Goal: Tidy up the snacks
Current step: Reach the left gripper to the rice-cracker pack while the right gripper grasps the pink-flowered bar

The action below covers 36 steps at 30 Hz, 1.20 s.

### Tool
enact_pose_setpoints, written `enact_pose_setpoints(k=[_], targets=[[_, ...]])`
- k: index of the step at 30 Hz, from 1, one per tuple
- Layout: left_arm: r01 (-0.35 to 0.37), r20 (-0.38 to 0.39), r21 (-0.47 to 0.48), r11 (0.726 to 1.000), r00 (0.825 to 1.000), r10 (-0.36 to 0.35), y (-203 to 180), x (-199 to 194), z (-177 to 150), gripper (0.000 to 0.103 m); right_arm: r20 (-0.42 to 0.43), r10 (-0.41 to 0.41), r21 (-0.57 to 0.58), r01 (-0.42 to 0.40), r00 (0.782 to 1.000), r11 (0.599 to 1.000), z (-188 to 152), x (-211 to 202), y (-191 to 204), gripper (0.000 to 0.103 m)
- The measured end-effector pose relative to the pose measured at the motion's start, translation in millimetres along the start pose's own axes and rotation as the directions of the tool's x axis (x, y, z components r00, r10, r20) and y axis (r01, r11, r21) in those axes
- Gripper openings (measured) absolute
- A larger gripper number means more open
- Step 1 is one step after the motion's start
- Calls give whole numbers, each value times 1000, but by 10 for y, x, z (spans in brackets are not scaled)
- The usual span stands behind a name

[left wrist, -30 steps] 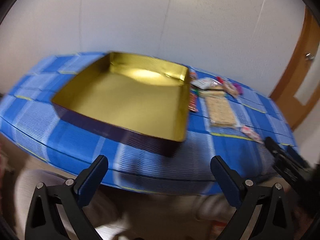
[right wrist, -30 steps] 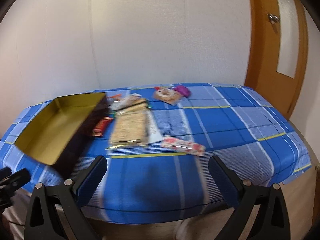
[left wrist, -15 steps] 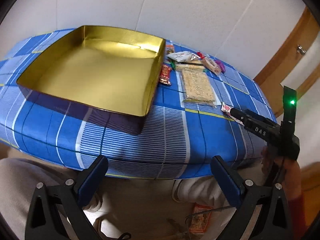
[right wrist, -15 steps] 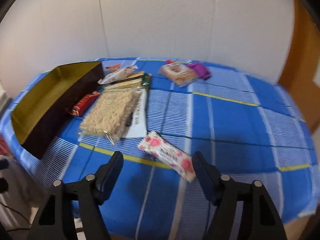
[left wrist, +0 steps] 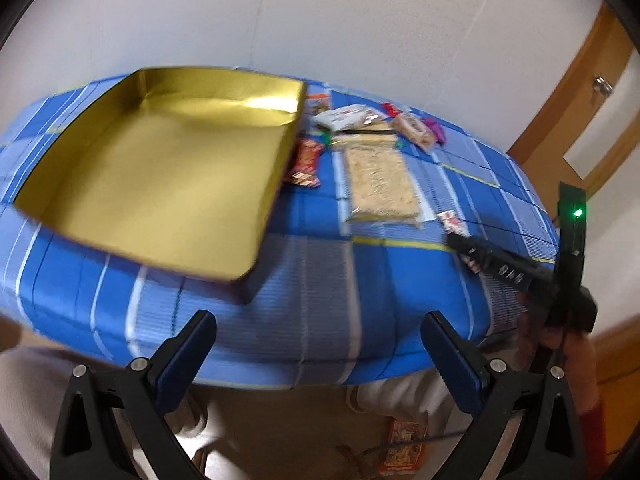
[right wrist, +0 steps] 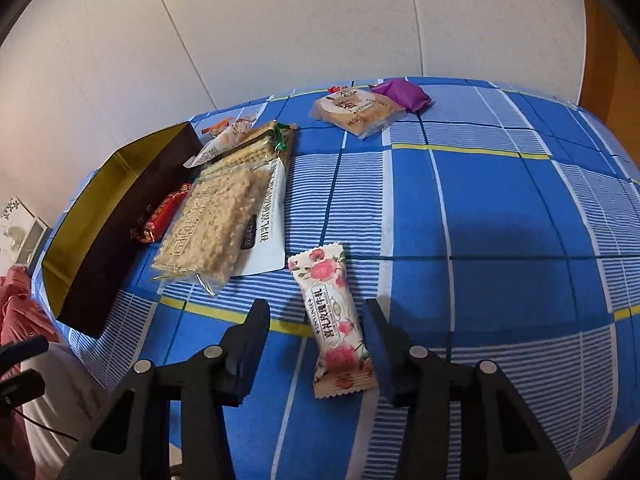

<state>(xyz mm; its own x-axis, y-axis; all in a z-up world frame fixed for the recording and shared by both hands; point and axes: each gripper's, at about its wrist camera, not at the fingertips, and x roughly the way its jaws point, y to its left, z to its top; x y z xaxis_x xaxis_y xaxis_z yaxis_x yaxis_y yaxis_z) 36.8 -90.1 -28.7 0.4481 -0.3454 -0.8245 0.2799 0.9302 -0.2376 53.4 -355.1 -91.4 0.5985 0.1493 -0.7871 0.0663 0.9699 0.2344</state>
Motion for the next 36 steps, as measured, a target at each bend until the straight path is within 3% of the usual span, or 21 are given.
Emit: enact_pose_setpoints(k=[2,3,6,13,20,28,30,33,36], targets=[[-5,4,33,999,1000,5,-109,54,92,103,17,-29,-6,29,999,1000,-32,-4,46,45],[-4,5,49,999,1000,3,-162,86,138,103,27,-40,-2,40,999,999,-36,4,61,34],[-11,-7,76,997,1000,12,-285,214,293,103,76,-49,50,46,996,998,-92,-9,32,23],[28,-60,60,998,998,-24,-475,609,681,103,99,-29,94,19,995,995,-116,-28,-29,22],[0,-153,118,993,988,18,-654,1118,991,103,113,-9,118,-4,994,993,-139,-30,-63,22],[-30,-132,172,985,990,54,-724,1324,1067,103,118,-12,116,-2,993,993,-141,-23,-59,22],[-19,-104,199,980,994,41,-755,1309,1045,100,119,-14,115,0,993,993,-143,-25,-55,22],[-28,-80,257,966,996,50,-806,1315,976,84,121,-14,115,0,993,993,-144,-22,-52,23],[-42,-64,302,952,996,64,-826,1332,904,79,124,-5,125,-10,992,992,-145,-19,-72,23]])
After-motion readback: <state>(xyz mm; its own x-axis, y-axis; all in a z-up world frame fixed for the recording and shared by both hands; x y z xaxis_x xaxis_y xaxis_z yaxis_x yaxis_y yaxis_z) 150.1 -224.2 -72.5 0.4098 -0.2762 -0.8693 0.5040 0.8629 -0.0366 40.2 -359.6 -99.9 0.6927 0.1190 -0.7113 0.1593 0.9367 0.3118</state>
